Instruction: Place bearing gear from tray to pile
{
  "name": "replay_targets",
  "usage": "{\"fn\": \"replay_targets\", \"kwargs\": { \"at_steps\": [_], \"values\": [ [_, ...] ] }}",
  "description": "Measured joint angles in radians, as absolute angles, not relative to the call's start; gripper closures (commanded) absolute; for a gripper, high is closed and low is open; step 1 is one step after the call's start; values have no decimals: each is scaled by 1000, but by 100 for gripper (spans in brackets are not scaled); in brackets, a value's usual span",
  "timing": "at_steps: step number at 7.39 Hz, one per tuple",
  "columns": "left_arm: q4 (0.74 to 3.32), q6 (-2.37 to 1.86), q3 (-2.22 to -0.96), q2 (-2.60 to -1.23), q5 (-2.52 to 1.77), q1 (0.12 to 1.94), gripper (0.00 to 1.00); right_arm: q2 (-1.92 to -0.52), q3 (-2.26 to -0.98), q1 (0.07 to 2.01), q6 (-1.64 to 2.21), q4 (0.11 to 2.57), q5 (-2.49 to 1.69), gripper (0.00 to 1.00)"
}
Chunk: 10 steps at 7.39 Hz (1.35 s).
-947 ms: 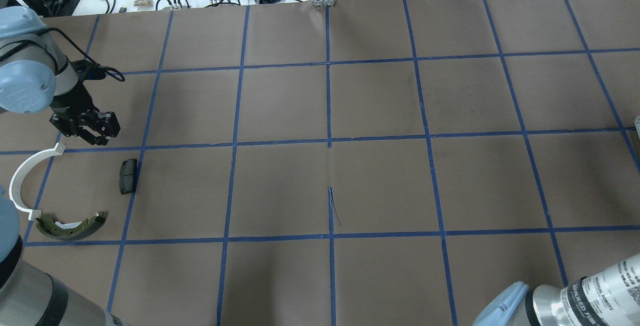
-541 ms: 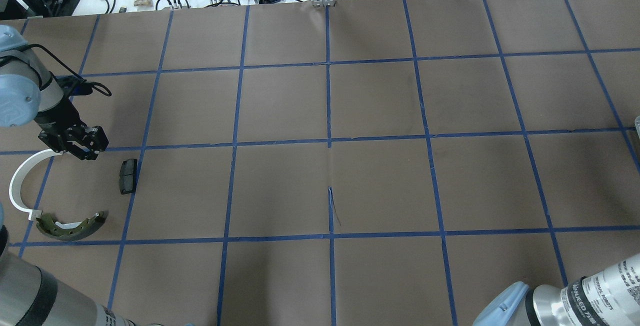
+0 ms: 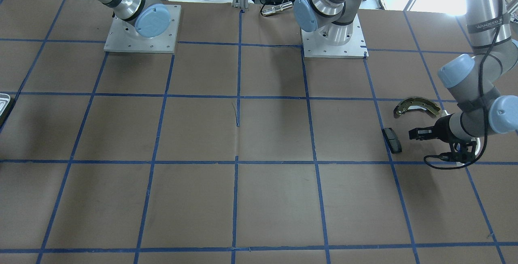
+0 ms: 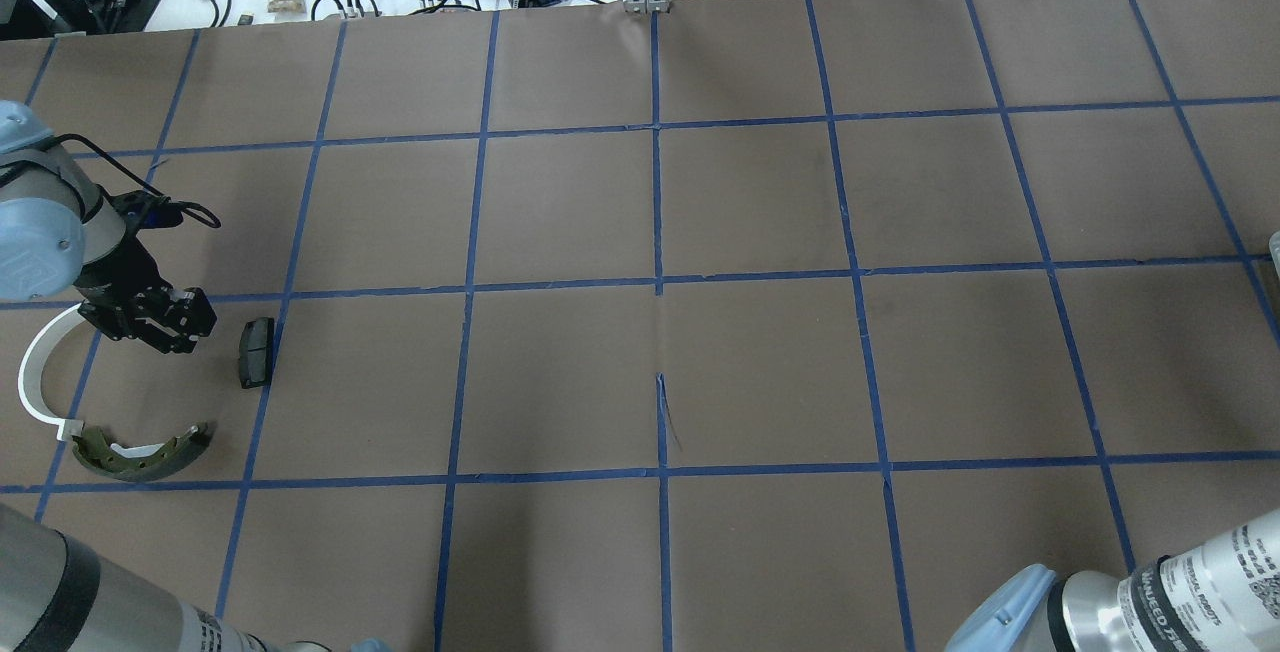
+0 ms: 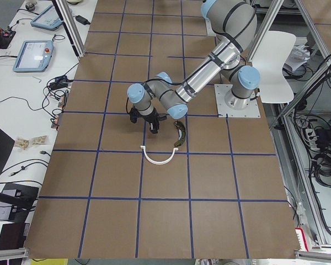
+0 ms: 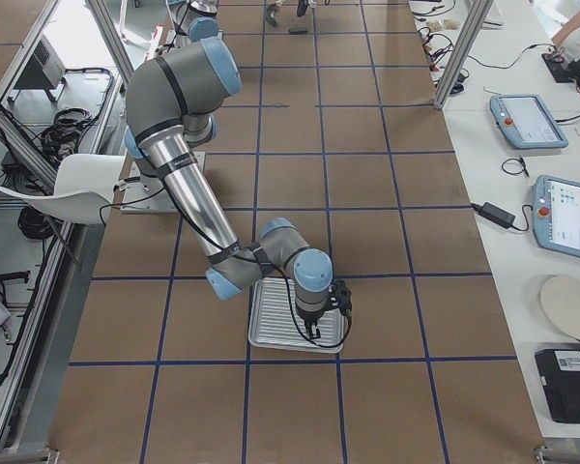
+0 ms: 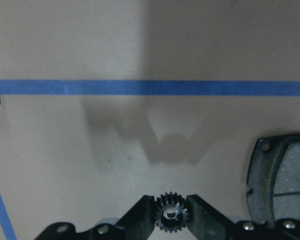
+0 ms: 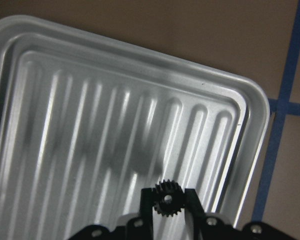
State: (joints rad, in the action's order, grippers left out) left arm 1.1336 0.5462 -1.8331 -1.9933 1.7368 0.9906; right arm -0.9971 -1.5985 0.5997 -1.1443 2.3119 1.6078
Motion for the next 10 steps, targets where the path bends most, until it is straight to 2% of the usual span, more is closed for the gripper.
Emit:
{"fn": "replay_targets", "kwargs": {
  "at_steps": [1, 2, 3, 4, 5, 6, 8, 10],
  "values": [
    [1132, 547, -1845, -1990, 1736, 990, 95, -1032, -1602, 638, -1133, 2305, 1607, 92],
    [1131, 548, -1852, -1989, 1735, 990, 87, -1078, -1605, 706, -1090, 2270, 1610, 92],
    [1131, 549, -1856, -1989, 1736, 990, 66, -1125, -1606, 789, -1007, 2207, 1612, 92],
    [1131, 550, -1857, -1989, 1738, 989, 36, -1164, -1608, 887, -897, 2152, 1613, 92],
    [1131, 549, -1857, -1989, 1740, 989, 19, -1186, -1610, 992, -779, 2115, 1615, 93],
    [1130, 549, -1857, -1988, 1741, 990, 8, -1196, -1616, 1102, -645, 2088, 1616, 93],
    [1130, 548, -1852, -1987, 1744, 990, 0, -1201, -1625, 1329, -347, 2067, 1618, 93],
    [1140, 547, -1815, -1977, 1745, 1000, 0, -1195, -1628, 1569, -8, 2065, 1615, 93]
  ]
}}
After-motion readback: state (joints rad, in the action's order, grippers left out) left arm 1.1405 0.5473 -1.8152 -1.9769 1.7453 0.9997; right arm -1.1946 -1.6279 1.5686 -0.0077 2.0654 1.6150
